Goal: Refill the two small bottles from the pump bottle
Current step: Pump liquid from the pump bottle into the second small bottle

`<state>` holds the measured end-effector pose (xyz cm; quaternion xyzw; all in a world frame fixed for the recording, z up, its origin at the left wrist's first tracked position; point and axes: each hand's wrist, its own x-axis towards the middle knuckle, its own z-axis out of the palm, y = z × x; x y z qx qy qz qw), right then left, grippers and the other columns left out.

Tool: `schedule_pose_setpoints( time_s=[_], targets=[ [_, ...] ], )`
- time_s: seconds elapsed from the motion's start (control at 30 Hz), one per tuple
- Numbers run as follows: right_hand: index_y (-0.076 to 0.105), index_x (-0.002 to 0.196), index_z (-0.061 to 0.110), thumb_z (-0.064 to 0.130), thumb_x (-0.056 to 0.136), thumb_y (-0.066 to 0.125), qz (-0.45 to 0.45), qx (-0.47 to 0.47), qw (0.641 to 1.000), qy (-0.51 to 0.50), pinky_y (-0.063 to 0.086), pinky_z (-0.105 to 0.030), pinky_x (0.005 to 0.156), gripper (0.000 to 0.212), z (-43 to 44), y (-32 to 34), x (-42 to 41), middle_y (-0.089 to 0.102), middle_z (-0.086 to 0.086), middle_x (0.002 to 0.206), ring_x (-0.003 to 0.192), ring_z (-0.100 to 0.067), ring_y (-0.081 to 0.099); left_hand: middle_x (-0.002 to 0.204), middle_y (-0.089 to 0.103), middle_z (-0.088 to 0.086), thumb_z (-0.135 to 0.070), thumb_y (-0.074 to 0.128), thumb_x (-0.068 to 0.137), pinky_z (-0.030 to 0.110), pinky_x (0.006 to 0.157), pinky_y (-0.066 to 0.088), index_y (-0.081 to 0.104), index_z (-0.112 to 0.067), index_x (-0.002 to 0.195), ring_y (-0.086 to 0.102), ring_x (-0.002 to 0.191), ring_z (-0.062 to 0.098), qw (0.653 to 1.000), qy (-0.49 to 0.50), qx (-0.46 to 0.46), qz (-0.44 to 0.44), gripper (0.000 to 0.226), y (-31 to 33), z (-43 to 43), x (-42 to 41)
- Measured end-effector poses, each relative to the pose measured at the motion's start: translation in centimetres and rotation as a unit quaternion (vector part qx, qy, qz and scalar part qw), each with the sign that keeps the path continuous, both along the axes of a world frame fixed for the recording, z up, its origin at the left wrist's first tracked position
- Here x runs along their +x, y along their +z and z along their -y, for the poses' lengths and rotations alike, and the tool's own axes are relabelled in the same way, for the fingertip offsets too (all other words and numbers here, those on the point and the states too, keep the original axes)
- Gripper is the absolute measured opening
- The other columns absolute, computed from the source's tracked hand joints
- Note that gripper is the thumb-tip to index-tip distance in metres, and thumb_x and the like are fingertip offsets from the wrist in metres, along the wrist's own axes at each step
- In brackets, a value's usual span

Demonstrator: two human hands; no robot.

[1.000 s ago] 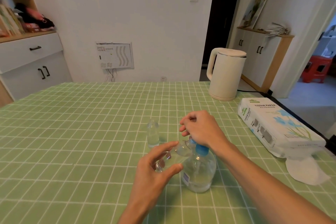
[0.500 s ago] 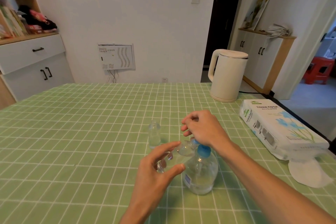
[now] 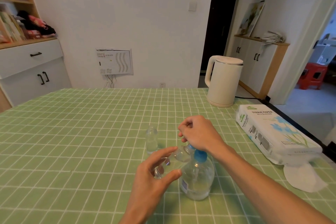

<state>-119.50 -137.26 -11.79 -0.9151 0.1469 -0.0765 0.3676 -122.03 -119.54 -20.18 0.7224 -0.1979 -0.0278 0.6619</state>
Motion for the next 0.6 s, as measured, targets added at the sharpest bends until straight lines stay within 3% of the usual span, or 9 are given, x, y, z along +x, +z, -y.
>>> schedule_pose_setpoints(
  time_s=[0.13, 0.23, 0.3, 0.5, 0.6],
  targets=[
    [0.076, 0.088, 0.016, 0.022, 0.100, 0.058, 0.004, -0.008, 1.000, 0.002, 0.066, -0.045, 0.076, 0.023, 0.1, -0.1, 0.3, 0.081, -0.001, 0.083, 0.077, -0.020, 0.079, 0.119, 0.080, -0.016, -0.044, 0.087, 0.065, 0.054, 0.102, 0.058, 0.076, -0.051, 0.117, 0.074, 0.113, 0.016, 1.000, 0.003, -0.008, 0.007, 0.054, -0.1, 0.1, 0.3],
    [0.075, 0.086, 0.020, 0.019, 0.104, 0.056, 0.018, 0.040, 0.999, -0.007, 0.062, -0.026, 0.061, 0.026, 0.4, -0.6, 0.3, 0.080, 0.003, 0.082, 0.070, -0.009, 0.077, 0.118, 0.081, -0.015, -0.043, 0.088, 0.063, 0.053, 0.103, 0.058, 0.077, -0.052, 0.115, 0.074, 0.114, 0.016, 1.000, 0.006, -0.004, 0.003, 0.054, -0.4, 0.2, 0.5],
    [0.075, 0.086, 0.021, 0.018, 0.104, 0.055, 0.015, 0.051, 0.999, -0.005, 0.059, -0.021, 0.060, 0.027, 0.6, -0.8, 0.2, 0.080, 0.003, 0.084, 0.070, -0.009, 0.077, 0.117, 0.080, -0.016, -0.042, 0.087, 0.062, 0.052, 0.103, 0.058, 0.077, -0.052, 0.114, 0.074, 0.113, 0.011, 1.000, 0.007, 0.004, 0.004, 0.054, -0.5, 0.2, 0.6],
    [0.074, 0.084, 0.021, 0.017, 0.104, 0.054, 0.015, 0.048, 0.999, -0.005, 0.061, -0.022, 0.061, 0.029, 0.4, -0.8, 0.0, 0.080, 0.003, 0.084, 0.070, -0.009, 0.077, 0.118, 0.079, -0.019, -0.043, 0.086, 0.062, 0.053, 0.100, 0.058, 0.075, -0.054, 0.114, 0.073, 0.110, 0.011, 1.000, 0.006, 0.011, 0.010, 0.054, -0.3, 0.0, 0.5],
    [0.076, 0.088, 0.016, 0.018, 0.103, 0.055, 0.005, 0.030, 1.000, -0.006, 0.067, -0.035, 0.074, 0.026, 0.3, -0.6, -0.1, 0.080, 0.003, 0.084, 0.072, -0.013, 0.078, 0.118, 0.079, -0.019, -0.046, 0.086, 0.062, 0.052, 0.100, 0.058, 0.075, -0.054, 0.114, 0.073, 0.109, 0.011, 1.000, 0.004, 0.008, 0.010, 0.054, -0.1, 0.0, 0.3]
  ],
)
